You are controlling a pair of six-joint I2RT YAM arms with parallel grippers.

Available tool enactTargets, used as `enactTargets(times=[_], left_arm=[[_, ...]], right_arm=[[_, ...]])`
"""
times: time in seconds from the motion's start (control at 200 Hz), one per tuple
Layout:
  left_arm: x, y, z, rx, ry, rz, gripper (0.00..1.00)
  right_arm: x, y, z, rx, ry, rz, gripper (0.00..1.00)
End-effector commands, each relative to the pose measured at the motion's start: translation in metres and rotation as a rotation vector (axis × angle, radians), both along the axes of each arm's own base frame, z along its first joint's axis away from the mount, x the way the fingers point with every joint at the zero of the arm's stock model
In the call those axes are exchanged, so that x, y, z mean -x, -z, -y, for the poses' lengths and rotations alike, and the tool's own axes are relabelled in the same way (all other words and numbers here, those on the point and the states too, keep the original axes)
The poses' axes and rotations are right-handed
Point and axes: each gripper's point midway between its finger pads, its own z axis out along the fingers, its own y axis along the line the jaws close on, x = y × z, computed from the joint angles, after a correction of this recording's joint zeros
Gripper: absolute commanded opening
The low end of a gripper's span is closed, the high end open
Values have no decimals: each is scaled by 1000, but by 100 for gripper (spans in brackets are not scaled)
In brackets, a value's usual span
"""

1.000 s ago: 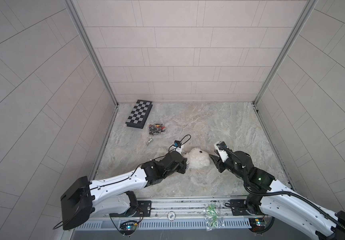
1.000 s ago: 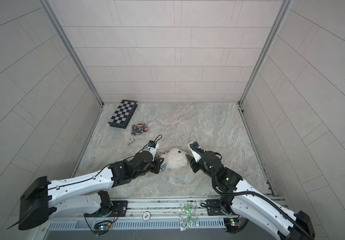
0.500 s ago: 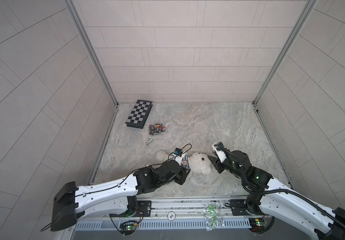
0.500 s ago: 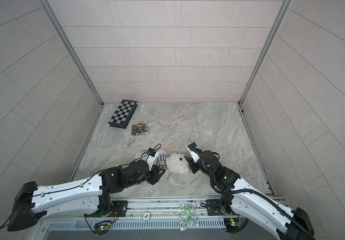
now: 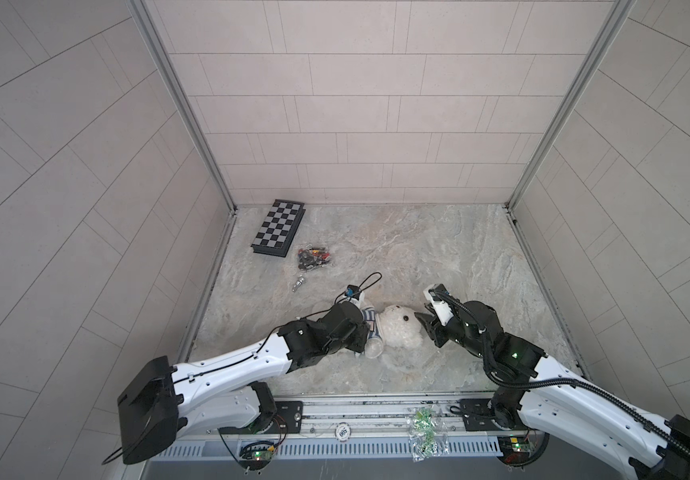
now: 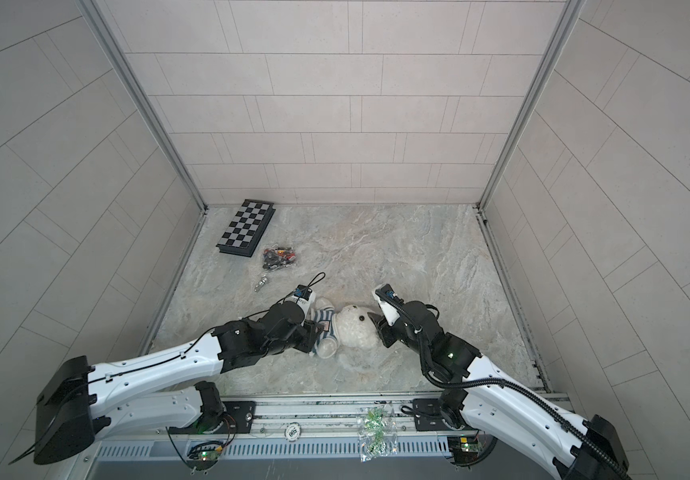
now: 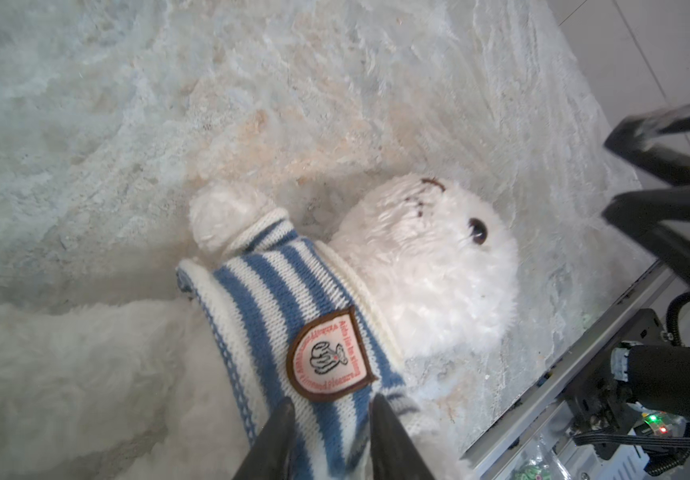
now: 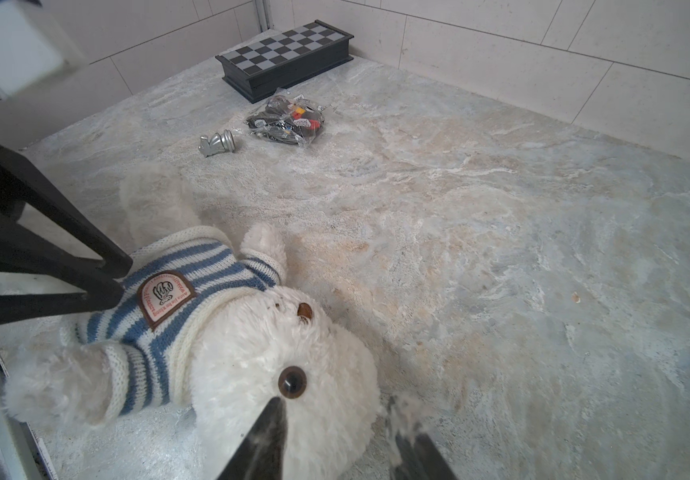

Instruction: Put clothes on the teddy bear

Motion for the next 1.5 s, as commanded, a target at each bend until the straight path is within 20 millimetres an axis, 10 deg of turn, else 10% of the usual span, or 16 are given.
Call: enactTargets(times=[0.0, 0.636, 1.497], left_arm=[[13, 22, -2, -15, 11, -56, 33], [46, 93, -7, -29, 7, -173, 30], [38, 114, -25, -97, -22, -104, 26]], right_arm=[[-4, -11, -1, -20, 15, 3, 43], [-11, 19, -14, -120, -5, -294, 48], [-3, 54, 1, -252, 46, -510, 57]])
